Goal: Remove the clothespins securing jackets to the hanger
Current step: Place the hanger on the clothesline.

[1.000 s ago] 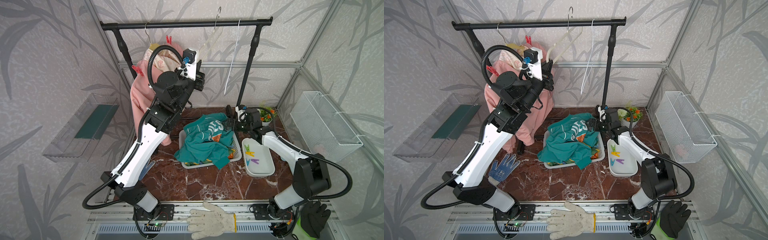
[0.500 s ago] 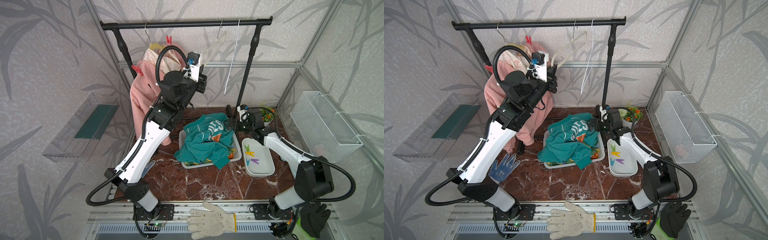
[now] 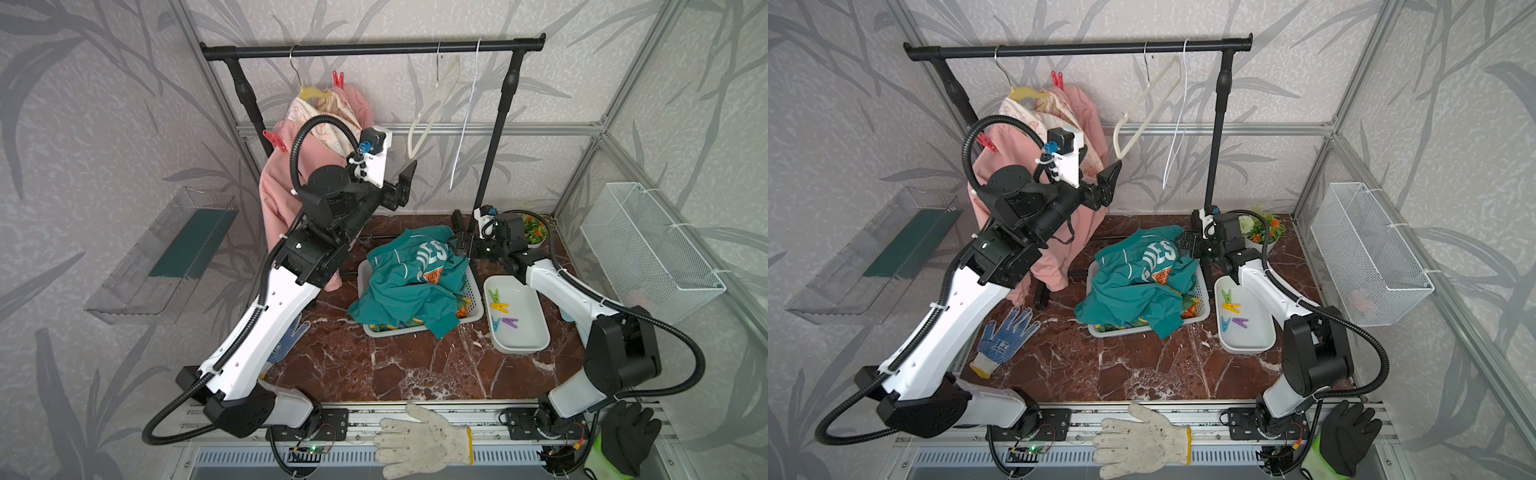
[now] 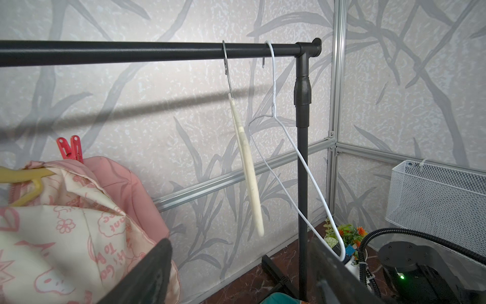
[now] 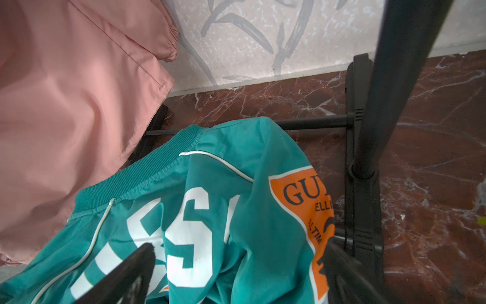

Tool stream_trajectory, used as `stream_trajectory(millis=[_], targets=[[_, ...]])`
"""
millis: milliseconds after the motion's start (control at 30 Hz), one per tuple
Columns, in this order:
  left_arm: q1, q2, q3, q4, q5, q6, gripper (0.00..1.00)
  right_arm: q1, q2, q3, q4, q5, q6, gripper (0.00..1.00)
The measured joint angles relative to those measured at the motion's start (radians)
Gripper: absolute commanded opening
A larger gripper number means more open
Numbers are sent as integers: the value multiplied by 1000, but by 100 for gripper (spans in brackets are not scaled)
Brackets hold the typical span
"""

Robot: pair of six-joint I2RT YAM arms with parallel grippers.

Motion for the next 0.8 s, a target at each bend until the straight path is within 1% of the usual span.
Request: stream_trajectory(millis=[167,333,500,600,667,733,767,800], targets=[[-7,-120,-158,-7,-47,-36,83,-2,69,78,-5,5,2,99],[-8,-210,-334,-68,-128,-124,83,-2,154,139,-27,47,11,99],[-13,-253,-497,-148,-176,-238,83,6,240,188,-68,76,19,99],[-21,-258,-569,-195,-191,-306,83,19,288,233,-90,91,22,100],[-27,-257,-602,-228,-197,-349,83,32,314,264,-109,98,23,97],[-31,-257,-627,-260,-198,-396,82,41,338,290,-117,99,26,90],[-31,-257,-635,-272,-198,-415,82,44,344,293,-118,98,29,84],[-32,-256,-644,-285,-198,-436,82,48,347,293,-120,96,32,77]])
